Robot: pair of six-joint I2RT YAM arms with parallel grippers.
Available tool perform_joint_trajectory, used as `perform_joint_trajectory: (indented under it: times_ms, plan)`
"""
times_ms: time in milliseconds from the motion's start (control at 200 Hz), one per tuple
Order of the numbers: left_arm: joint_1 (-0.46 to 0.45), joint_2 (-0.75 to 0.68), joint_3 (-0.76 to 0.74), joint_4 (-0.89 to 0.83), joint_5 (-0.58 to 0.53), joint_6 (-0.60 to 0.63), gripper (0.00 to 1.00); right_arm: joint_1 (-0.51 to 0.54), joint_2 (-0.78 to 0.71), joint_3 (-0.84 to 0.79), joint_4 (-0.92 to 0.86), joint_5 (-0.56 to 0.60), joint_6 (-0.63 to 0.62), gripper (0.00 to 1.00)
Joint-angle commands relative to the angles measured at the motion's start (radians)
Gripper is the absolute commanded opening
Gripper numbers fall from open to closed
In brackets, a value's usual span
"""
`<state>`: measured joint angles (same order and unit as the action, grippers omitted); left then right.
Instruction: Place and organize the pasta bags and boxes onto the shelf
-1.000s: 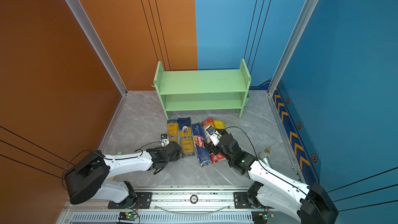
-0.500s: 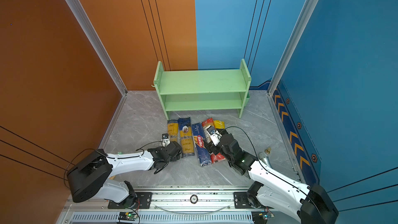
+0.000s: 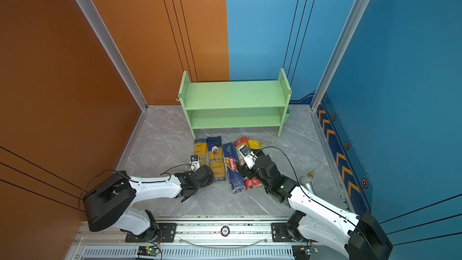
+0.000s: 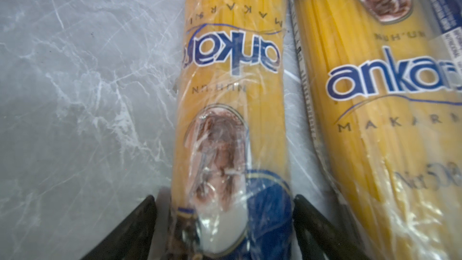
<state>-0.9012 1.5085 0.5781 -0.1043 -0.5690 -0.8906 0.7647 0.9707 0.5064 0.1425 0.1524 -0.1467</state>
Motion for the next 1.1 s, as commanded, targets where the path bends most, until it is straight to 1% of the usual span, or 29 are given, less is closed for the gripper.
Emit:
perform_joint_trajectory:
  times_ms: [0, 180, 375, 551, 701, 866, 1006, 1096]
  plan:
    - [-0.028, 0.059, -0.047, -0.015, 0.054, 0.023, 0.85, -0.006, 0.008, -0.012, 0.028, -0.018, 0.031, 0.88]
    - [-0.04, 0.085, -0.073, 0.013, 0.067, -0.009, 0.82, -0.006, 0.011, -0.009, 0.031, -0.019, 0.032, 0.88]
    - [-0.041, 0.076, -0.087, 0.012, 0.086, -0.031, 0.8, -0.007, 0.019, -0.001, 0.039, -0.014, 0.03, 0.88]
    - [-0.047, 0.043, -0.113, 0.012, 0.095, -0.04, 0.8, -0.007, 0.044, 0.015, 0.037, -0.016, 0.027, 0.88]
    - [-0.05, -0.017, -0.147, 0.011, 0.093, -0.05, 0.82, -0.008, 0.057, 0.017, 0.043, -0.022, 0.027, 0.88]
    - [-0.052, -0.058, -0.152, -0.03, 0.079, -0.048, 0.84, -0.008, 0.066, 0.016, 0.052, -0.022, 0.03, 0.88]
    - [-0.053, -0.031, -0.141, -0.034, 0.082, -0.041, 0.84, -0.008, 0.069, 0.014, 0.056, -0.025, 0.033, 0.88]
    - [-0.053, -0.001, -0.131, -0.027, 0.084, -0.048, 0.79, -0.007, 0.065, 0.011, 0.055, -0.022, 0.034, 0.88]
